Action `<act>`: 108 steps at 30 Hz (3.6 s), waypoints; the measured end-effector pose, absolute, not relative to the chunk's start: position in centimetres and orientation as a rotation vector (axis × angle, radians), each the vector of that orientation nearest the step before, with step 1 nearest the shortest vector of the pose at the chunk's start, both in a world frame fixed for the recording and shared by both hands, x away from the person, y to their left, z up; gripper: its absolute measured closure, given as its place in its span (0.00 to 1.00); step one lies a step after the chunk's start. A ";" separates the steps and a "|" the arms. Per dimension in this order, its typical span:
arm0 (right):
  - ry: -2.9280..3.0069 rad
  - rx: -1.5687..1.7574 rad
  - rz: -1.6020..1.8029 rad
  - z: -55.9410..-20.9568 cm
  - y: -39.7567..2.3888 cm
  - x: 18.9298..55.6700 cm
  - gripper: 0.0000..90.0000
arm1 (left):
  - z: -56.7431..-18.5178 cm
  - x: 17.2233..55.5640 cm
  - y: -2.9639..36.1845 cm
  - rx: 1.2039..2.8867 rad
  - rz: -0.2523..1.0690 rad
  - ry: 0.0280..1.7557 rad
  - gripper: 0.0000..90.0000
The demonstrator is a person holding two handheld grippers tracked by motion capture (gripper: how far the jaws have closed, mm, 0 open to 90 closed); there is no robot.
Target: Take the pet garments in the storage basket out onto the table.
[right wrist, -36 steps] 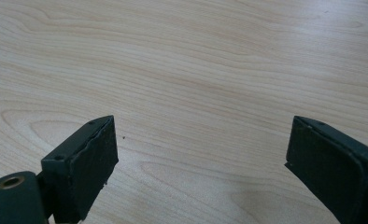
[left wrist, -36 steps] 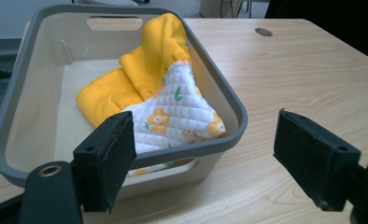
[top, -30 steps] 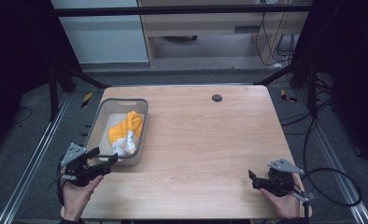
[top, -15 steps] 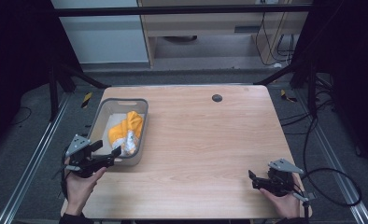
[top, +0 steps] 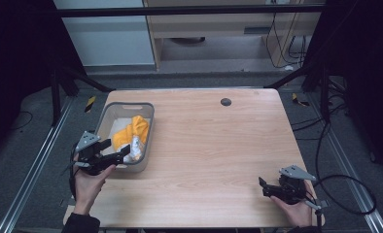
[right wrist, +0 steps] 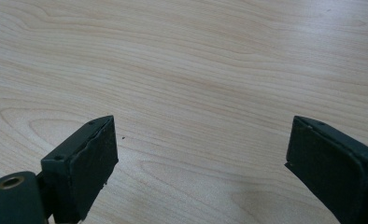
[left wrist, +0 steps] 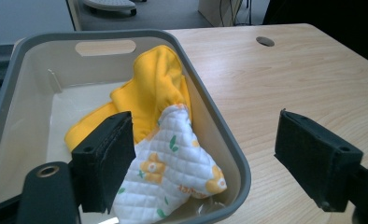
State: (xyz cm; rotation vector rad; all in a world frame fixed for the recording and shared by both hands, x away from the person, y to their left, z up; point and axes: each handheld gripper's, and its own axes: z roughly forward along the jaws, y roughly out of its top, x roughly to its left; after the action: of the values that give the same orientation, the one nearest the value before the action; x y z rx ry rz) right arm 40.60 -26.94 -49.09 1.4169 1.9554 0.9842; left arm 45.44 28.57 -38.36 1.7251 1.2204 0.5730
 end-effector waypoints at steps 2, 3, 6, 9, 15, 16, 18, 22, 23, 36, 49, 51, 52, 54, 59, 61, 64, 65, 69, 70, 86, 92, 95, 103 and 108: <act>1.953 1.414 0.982 -49.1 -27.0 40.7 0.10 | -38.2 45.7 28.6 1.721 0.574 1.224 0.22; 1.955 1.416 0.980 -49.1 -27.0 40.7 0.10 | -38.2 45.9 28.7 1.716 0.573 1.227 0.22; 1.958 1.420 0.979 -49.1 -27.0 40.7 0.10 | -38.1 46.2 28.8 1.714 0.574 1.232 0.22; 1.954 1.411 0.975 -49.1 -27.0 40.7 0.10 | -38.1 46.6 28.8 1.718 0.569 1.237 0.22; 1.959 1.406 0.965 -49.1 -26.9 40.7 0.10 | -38.1 47.4 28.9 1.728 0.566 1.243 0.22; 1.958 1.406 0.965 -49.1 -26.9 40.7 0.10 | -38.1 47.6 28.9 1.730 0.561 1.244 0.22; 1.959 1.413 0.967 -49.1 -26.9 40.7 0.10 | -38.1 47.9 28.8 1.736 0.559 1.246 0.21; 1.956 1.415 0.961 -49.2 -27.0 40.7 0.10 | -38.1 48.6 28.5 1.748 0.555 1.248 0.21; 1.956 1.414 0.962 -49.2 -27.0 40.7 0.10 | -38.2 48.7 28.4 1.752 0.553 1.248 0.21; 1.964 1.411 0.957 -49.2 -27.0 40.7 0.09 | -38.4 50.2 27.9 1.817 0.545 1.262 0.21; 1.968 1.423 0.962 -49.3 -26.9 40.7 0.09 | -38.2 52.0 27.1 1.923 0.531 1.289 0.22; 1.970 1.422 0.960 -49.3 -26.9 40.8 0.09 | -38.1 52.2 27.0 1.936 0.528 1.292 0.22; 1.970 1.423 0.961 -49.3 -26.9 40.8 0.09 | -38.1 52.3 27.0 1.943 0.529 1.292 0.23; 1.972 1.424 0.960 -49.3 -26.9 40.8 0.09 | -38.2 52.5 26.9 1.959 0.527 1.297 0.24; 1.974 1.417 0.955 -49.3 -26.9 40.8 0.09 | -38.4 53.1 26.5 2.004 0.520 1.316 0.25; 1.974 1.422 0.960 -49.3 -26.9 40.8 0.09 | -38.6 53.3 26.3 2.020 0.512 1.321 0.25; 1.977 1.422 0.960 -49.3 -26.9 40.8 0.09 | -38.7 53.6 26.1 2.046 0.496 1.318 0.25; 1.977 1.421 0.956 -49.3 -26.9 40.8 0.09 | -38.8 53.7 26.0 2.053 0.491 1.319 0.25; 1.979 1.420 0.959 -49.3 -26.9 40.8 0.09 | -39.1 54.1 25.7 2.081 0.479 1.332 0.25; 1.979 1.421 0.959 -49.3 -26.9 40.8 0.09 | -39.1 54.2 25.6 2.087 0.471 1.336 0.25; 1.991 1.423 0.949 -49.4 -26.8 40.9 0.09 | -40.5 54.8 25.1 2.134 0.436 1.386 0.38; 1.991 1.419 0.946 -49.4 -26.8 40.9 0.09 | -41.2 55.0 25.0 2.167 0.416 1.409 0.43; 1.995 1.422 0.949 -49.4 -26.8 40.9 0.09 | -41.6 55.1 24.9 2.173 0.405 1.434 0.48; 2.003 1.426 0.945 -49.5 -26.7 40.9 0.09 | -41.8 55.1 24.7 2.181 0.401 1.457 0.61; 2.004 1.426 0.944 -49.5 -26.7 40.9 0.09 | -42.0 55.2 24.6 2.192 0.393 1.464 0.68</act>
State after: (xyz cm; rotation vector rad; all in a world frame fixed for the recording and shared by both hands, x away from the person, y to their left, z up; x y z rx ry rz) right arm 40.91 -26.69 -49.46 1.4256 2.0044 0.9443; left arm 55.20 24.62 -42.04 2.1920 1.4635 0.3929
